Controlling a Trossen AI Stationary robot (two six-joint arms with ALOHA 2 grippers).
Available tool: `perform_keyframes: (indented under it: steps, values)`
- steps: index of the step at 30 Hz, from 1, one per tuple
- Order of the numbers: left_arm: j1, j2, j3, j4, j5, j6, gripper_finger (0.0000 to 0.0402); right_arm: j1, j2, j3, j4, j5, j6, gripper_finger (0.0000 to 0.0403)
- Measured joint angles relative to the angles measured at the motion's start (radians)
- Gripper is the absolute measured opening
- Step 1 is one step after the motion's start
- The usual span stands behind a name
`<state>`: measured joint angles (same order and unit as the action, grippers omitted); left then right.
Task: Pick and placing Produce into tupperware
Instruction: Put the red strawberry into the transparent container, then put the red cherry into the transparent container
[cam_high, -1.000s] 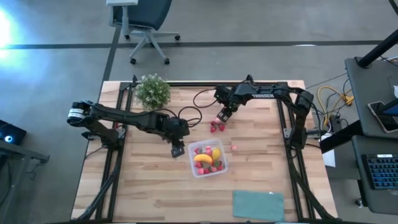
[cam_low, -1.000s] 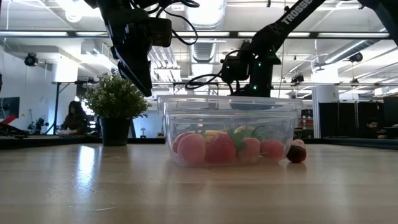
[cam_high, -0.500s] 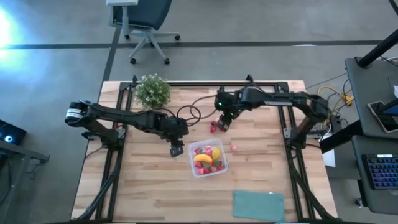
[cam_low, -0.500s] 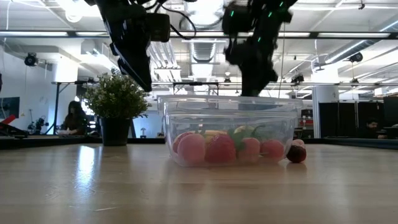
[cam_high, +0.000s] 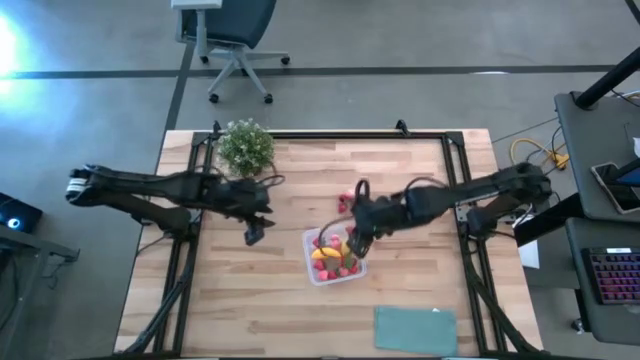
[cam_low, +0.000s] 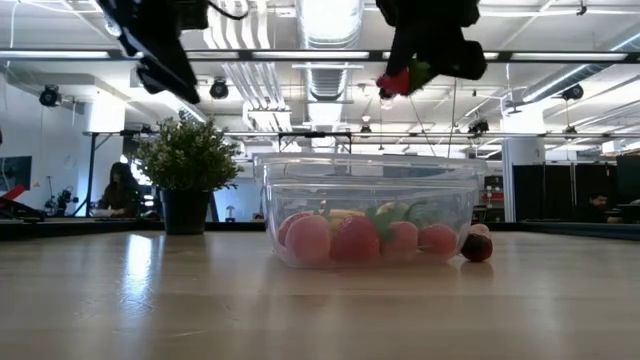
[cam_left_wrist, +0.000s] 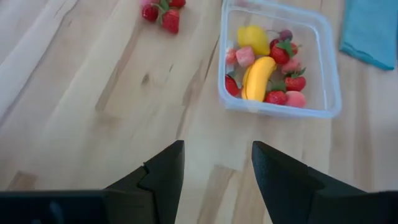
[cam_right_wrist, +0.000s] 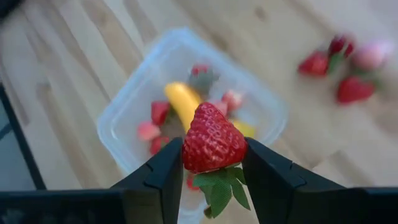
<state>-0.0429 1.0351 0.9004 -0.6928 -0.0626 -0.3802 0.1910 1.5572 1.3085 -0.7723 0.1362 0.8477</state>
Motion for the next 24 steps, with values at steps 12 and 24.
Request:
perform_keyframes:
  steps: [12, 24]
  values:
    - [-0.004, -0.135, -0.109, 0.053, 0.001, -0.008, 0.0173, 0.071, 0.219, 0.064, 0.014, 0.015, 0.201, 0.0161]
    - [-0.005, -0.103, -0.110, 0.055, 0.004, -0.007, 0.0173, 0.124, 0.171, 0.111, -0.159, 0.074, 0.131, 0.0270]
